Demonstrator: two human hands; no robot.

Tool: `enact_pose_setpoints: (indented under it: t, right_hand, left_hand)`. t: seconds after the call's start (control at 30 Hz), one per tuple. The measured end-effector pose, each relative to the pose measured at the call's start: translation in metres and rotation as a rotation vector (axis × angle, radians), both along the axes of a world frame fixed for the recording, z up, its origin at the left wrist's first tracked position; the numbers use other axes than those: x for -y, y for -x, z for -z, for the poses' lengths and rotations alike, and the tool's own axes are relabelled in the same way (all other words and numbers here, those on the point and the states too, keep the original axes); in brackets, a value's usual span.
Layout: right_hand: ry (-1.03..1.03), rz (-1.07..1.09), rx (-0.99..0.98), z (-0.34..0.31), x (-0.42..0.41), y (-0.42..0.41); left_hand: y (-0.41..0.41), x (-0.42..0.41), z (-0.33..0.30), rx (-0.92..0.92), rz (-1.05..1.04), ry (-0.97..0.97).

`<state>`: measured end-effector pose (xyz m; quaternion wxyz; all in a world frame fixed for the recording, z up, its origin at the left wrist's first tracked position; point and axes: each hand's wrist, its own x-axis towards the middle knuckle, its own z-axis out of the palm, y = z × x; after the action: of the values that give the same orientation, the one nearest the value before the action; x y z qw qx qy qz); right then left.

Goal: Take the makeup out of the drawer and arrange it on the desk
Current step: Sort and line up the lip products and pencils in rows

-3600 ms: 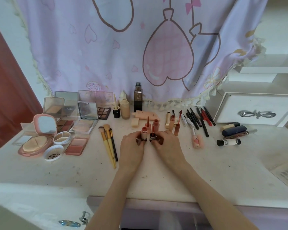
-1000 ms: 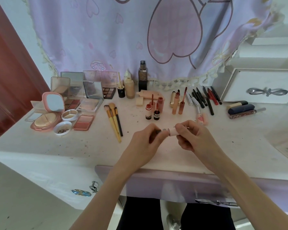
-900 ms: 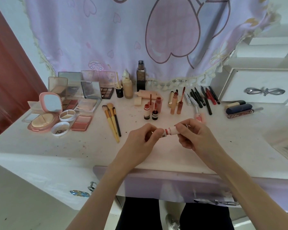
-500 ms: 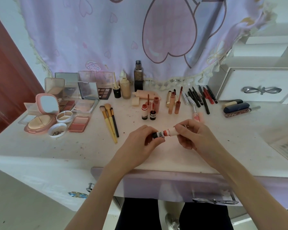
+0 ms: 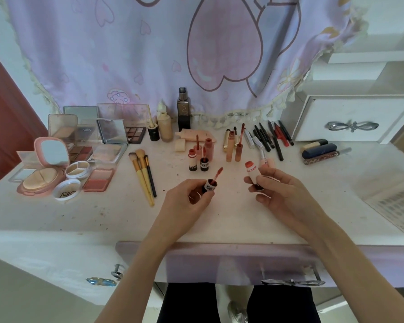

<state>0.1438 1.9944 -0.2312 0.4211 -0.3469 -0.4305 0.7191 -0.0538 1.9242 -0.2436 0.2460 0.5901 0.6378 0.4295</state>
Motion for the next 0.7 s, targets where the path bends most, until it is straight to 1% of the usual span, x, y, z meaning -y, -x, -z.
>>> enact_pose_setpoints:
  t: [0.2, 0.27, 0.33, 0.47, 0.6, 0.7]
  right_hand:
    - [-0.048, 0.016, -0.003, 0.003, 0.000, 0.007]
    - [-0.105, 0.047, 0.043, 0.002, 0.000, 0.007]
    - [-0.202, 0.088, 0.161, 0.000, 0.001, 0.008]
    - [-0.429, 0.207, 0.530, -0.003, 0.000, 0.013]
    - [-0.606, 0.201, 0.683, 0.001, -0.005, 0.035]
    - [-0.642, 0.206, 0.765, 0.011, -0.016, 0.053]
  left_hand:
    - [-0.013, -0.007, 0.000, -0.035, 0.026, 0.007]
    - [-0.017, -0.012, 0.001, -0.056, 0.003, -0.008]
    - [-0.020, -0.016, 0.002, -0.050, -0.036, -0.030]
    - [-0.024, -0.018, 0.004, 0.006, -0.103, -0.075]
    - [-0.024, -0.016, 0.006, 0.025, -0.169, -0.144]
    - [-0.020, -0.016, 0.007, 0.007, -0.189, -0.151]
